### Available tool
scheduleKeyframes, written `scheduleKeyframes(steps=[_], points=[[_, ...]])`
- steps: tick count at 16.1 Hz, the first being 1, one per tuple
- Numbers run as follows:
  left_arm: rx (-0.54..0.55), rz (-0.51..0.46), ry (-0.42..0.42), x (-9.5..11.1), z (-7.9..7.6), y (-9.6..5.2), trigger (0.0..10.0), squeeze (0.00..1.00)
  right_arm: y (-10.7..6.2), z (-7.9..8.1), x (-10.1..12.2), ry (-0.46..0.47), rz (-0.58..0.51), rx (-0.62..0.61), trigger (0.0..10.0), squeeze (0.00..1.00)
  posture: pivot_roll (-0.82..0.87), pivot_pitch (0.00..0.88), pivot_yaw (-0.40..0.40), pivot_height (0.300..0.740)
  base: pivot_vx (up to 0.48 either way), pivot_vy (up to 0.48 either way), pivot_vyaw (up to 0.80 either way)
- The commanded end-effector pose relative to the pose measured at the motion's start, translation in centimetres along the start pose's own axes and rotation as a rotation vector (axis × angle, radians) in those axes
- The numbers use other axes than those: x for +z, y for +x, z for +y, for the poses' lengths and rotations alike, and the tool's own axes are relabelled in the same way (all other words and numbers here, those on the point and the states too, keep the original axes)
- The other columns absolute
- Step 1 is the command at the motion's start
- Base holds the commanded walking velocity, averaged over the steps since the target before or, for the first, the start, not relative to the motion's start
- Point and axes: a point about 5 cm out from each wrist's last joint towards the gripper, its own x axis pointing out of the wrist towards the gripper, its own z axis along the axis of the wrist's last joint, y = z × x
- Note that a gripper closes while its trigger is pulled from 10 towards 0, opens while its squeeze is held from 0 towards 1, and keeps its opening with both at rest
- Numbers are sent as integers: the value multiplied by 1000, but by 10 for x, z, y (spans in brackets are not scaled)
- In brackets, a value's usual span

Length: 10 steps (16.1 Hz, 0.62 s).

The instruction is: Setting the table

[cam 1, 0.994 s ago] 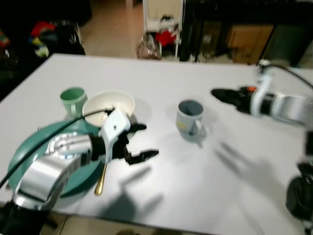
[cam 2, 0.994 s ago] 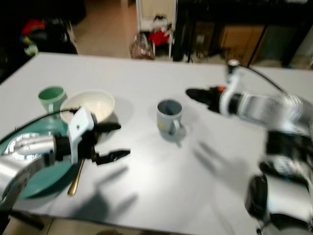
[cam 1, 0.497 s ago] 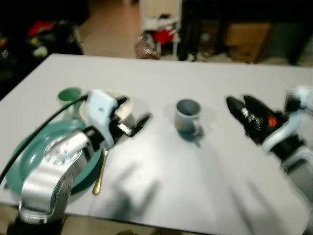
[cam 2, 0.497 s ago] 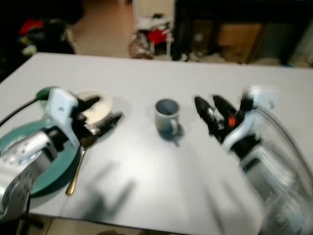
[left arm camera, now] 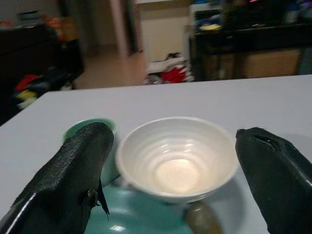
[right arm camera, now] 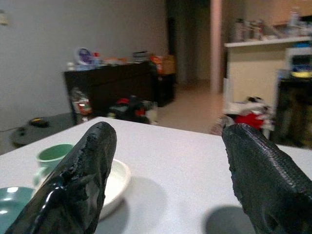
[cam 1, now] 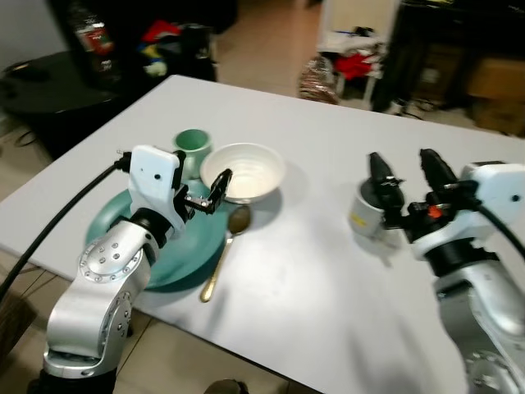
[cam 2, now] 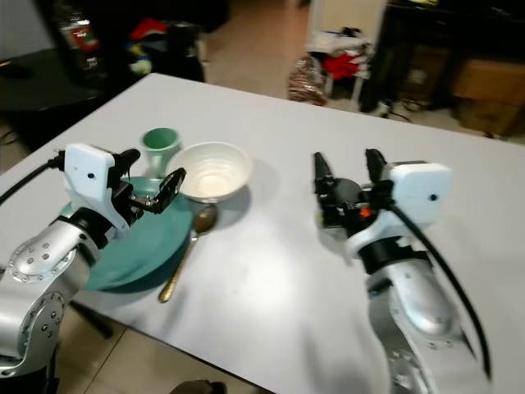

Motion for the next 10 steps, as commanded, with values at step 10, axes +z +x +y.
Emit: scheduleKeyframes(steps=[10], points=[[30, -24, 19, 3, -2, 2, 10000, 0, 6, 8, -6, 9, -86, -20, 10000, 1000, 10, 0, 21, 740, 0, 0, 800]])
